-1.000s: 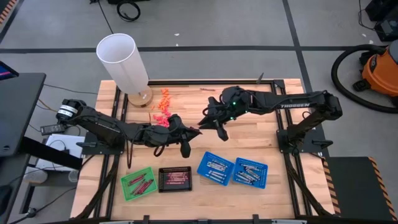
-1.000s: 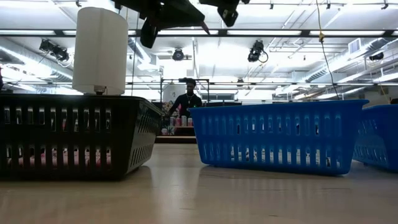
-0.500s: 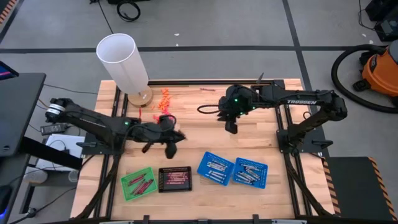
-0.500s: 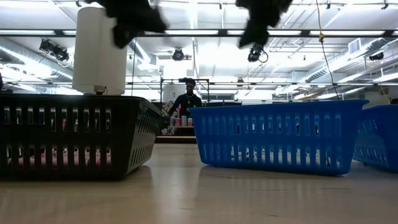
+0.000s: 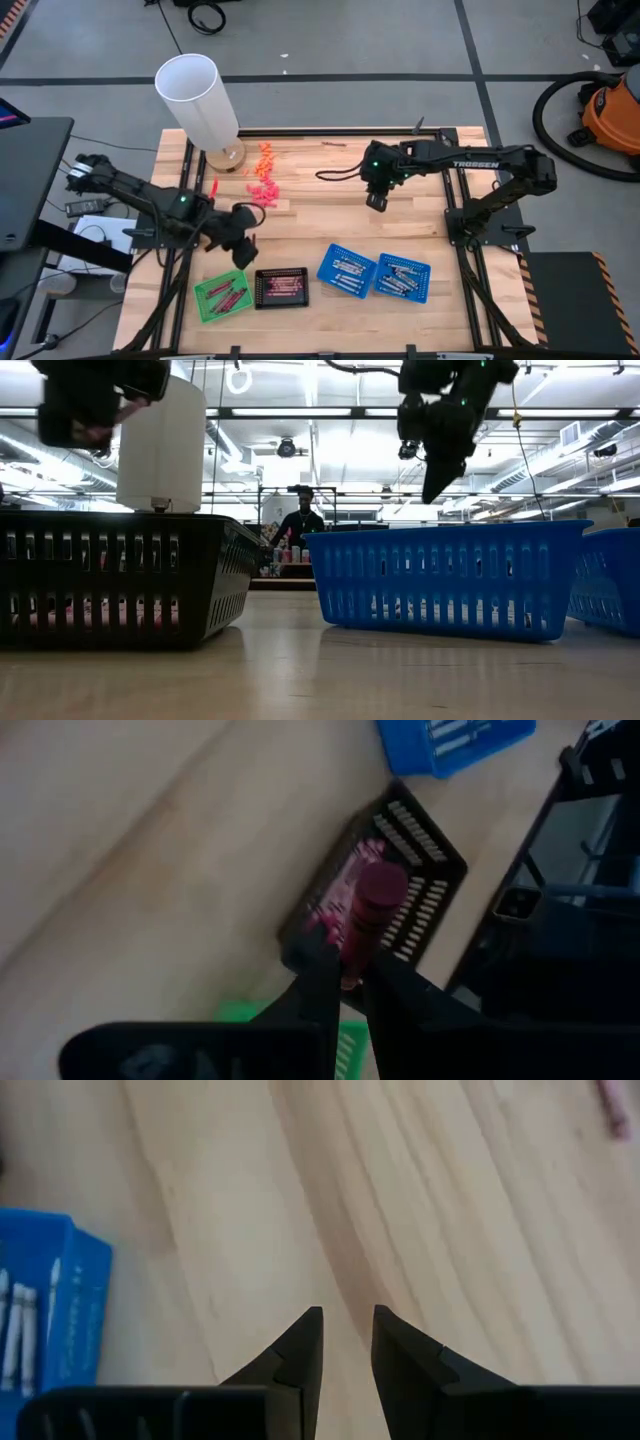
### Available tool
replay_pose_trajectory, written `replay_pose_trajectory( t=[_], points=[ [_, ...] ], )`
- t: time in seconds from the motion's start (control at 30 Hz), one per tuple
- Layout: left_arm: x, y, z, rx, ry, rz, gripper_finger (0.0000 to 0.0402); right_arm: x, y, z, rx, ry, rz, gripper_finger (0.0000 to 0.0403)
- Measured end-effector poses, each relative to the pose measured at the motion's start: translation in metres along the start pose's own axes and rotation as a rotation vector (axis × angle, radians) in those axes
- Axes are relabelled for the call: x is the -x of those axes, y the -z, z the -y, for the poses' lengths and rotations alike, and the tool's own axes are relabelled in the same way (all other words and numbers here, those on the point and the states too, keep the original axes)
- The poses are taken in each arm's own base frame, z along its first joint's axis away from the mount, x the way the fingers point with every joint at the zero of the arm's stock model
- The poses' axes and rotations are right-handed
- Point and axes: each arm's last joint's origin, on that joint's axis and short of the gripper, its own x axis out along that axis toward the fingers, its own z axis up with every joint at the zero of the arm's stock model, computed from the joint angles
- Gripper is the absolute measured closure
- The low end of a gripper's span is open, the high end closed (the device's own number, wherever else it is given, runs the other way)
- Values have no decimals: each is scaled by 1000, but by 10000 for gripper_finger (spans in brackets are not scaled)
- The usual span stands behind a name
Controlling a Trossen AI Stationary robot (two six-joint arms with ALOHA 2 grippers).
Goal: Sort crayons
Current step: Put the red crayon into the green bin
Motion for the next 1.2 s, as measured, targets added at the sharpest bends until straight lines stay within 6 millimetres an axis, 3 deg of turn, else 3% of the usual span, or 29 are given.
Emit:
replay_pose_trajectory(
  t=[0.3,0.83,1.2],
  points=[
    [0,26,12,141,59,-176,361,-26,13,1,-20,-27,34,312],
    [4,59,11,263,-44,-380,361,-32,10,3,52,7,119,312],
    [-9,79,17,347,-138,-328,361,-30,-1,1,28,-22,234,312]
  ],
)
